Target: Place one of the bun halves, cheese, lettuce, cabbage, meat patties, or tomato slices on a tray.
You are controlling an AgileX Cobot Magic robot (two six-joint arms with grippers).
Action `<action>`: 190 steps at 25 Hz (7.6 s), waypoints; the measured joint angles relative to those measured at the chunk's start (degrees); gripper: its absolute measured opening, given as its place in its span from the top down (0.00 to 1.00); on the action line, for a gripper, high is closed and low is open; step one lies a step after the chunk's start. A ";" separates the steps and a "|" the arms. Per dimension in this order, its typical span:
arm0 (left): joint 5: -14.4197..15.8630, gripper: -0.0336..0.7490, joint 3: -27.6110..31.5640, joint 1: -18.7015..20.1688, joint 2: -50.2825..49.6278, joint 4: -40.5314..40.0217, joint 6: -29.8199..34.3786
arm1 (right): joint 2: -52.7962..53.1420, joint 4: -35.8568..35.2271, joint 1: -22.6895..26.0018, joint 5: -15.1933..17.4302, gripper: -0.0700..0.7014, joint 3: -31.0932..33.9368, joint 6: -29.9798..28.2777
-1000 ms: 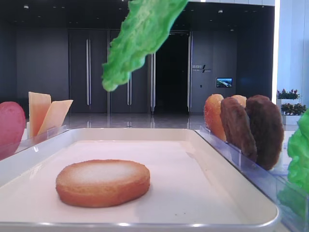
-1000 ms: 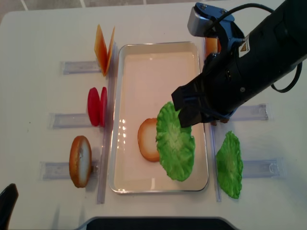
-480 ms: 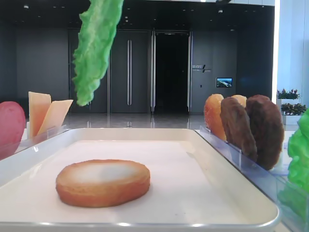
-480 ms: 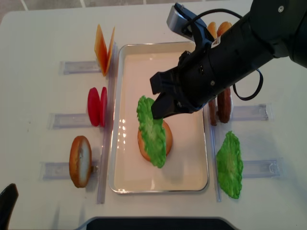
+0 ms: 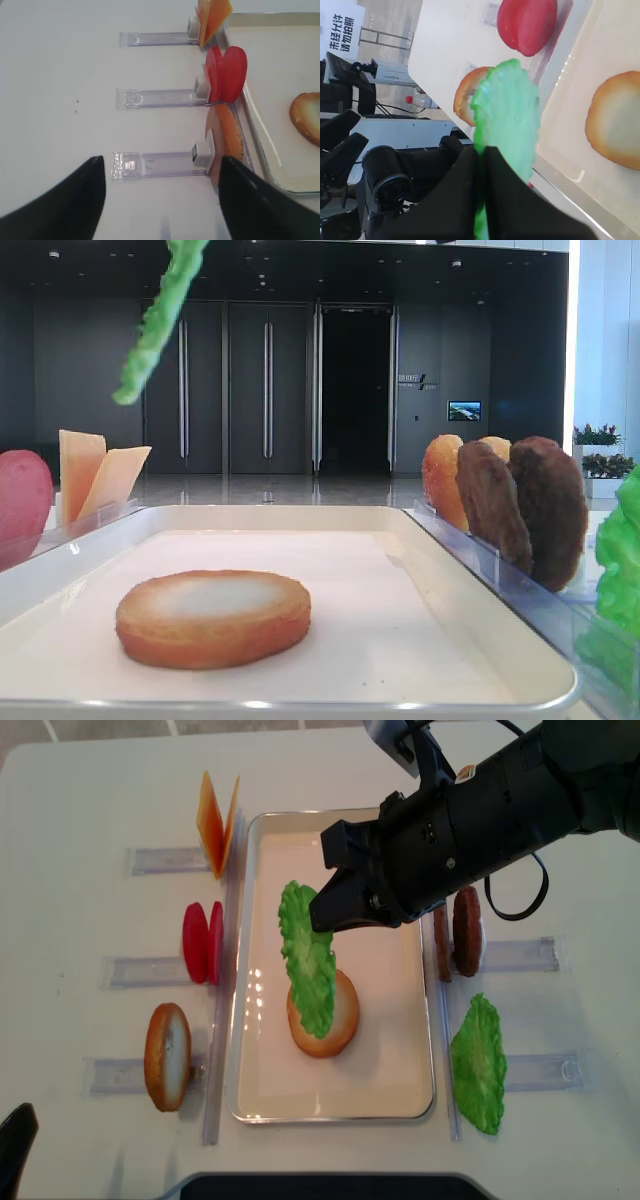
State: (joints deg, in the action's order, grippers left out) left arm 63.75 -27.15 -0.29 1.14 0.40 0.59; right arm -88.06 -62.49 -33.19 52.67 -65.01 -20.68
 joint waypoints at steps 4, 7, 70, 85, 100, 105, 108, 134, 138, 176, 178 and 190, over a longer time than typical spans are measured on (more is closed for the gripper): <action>0.00 0.27 0.00 0.00 0.00 0.00 0.00 | -2.25 -3.00 0.00 -1.30 0.86 0.00 -2.56; 0.00 0.27 0.00 0.00 0.00 0.00 0.00 | -5.10 -6.61 0.00 -0.88 0.86 0.00 -6.00; 0.00 0.27 0.00 0.00 0.00 0.00 -0.59 | -19.36 -11.17 3.16 1.53 0.86 0.00 -21.38; 0.00 0.27 0.00 0.00 0.00 0.00 -0.59 | -19.36 -9.00 3.94 0.84 0.86 0.00 -22.29; 0.00 0.27 0.00 0.00 0.00 0.00 -0.59 | -20.76 -6.05 4.84 0.17 0.86 0.00 -22.40; 0.00 0.27 0.00 0.00 0.00 0.00 -0.59 | -20.89 -5.82 4.84 -0.66 0.86 0.00 -22.40; 0.00 0.27 0.00 0.00 0.00 0.00 -0.89 | -20.90 -5.16 4.84 -1.31 0.86 0.00 -22.40; 0.00 0.27 0.00 0.00 0.00 0.00 -0.89 | -21.19 0.17 4.84 -3.01 0.10 0.00 -21.75; 0.00 0.27 0.00 0.00 0.00 0.00 -0.89 | -20.13 1.12 4.64 -3.15 0.10 0.00 -21.18; 0.00 0.27 0.00 0.00 0.00 0.00 -0.89 | -3.00 58.93 24.33 4.31 0.11 -5.85 24.38; 0.00 0.27 0.00 0.00 0.00 0.00 -0.89 | -3.00 59.09 28.17 4.31 0.11 -5.85 24.32; 0.00 0.27 0.00 0.00 0.00 0.00 -0.89 | -1.95 61.31 35.55 4.13 0.12 -5.85 24.32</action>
State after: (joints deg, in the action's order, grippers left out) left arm 63.75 -27.15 -0.29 1.14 0.40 -0.30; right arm -90.00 -1.19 2.36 56.79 -70.86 3.64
